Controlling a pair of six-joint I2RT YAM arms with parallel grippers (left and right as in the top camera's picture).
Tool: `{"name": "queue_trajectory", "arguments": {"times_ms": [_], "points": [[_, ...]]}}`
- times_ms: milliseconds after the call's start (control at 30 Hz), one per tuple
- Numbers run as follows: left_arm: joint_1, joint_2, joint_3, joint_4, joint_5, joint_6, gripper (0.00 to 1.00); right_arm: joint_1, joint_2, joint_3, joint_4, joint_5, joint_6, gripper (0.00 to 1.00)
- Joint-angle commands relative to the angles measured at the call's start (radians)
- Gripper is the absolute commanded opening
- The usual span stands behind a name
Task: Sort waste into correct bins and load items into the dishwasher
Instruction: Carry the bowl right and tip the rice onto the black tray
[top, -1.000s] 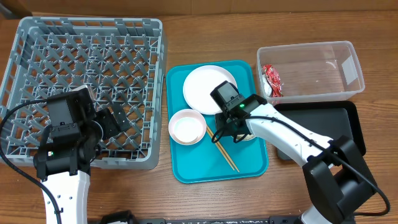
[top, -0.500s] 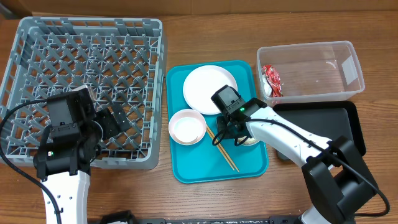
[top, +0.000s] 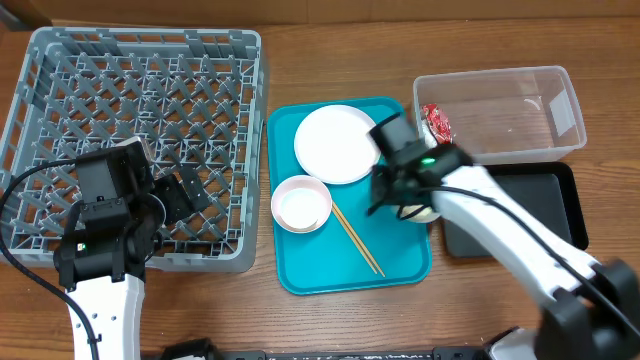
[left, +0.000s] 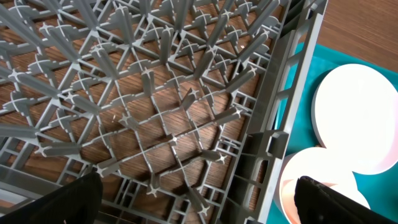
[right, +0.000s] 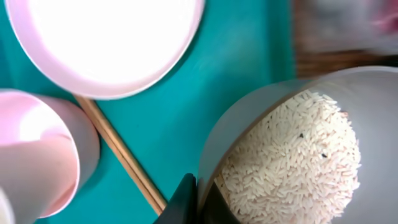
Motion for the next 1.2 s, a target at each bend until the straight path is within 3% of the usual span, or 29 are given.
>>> {"name": "queue_trajectory", "arguments": {"times_ms": [0,300,800,1167], "points": [[0.003,0.008,0.027,0.005,-0.008,-0.010,1.00,-0.085,-0.085,0.033,-0.033,0.006,0.052,0.04],[0.003,0.008,0.027,0.015,-0.008,-0.010,1.00,-0.324,-0.108,0.000,-0.012,-0.219,0.041,0.04],[0.003,0.008,0.027,0.016,-0.008,-0.010,1.00,-0.750,-0.108,-0.213,0.135,-0.893,-0.213,0.04],[0.003,0.008,0.027,0.016,-0.008,-0.010,1.00,-1.020,-0.108,-0.392,0.307,-1.259,-0.219,0.04]]}}
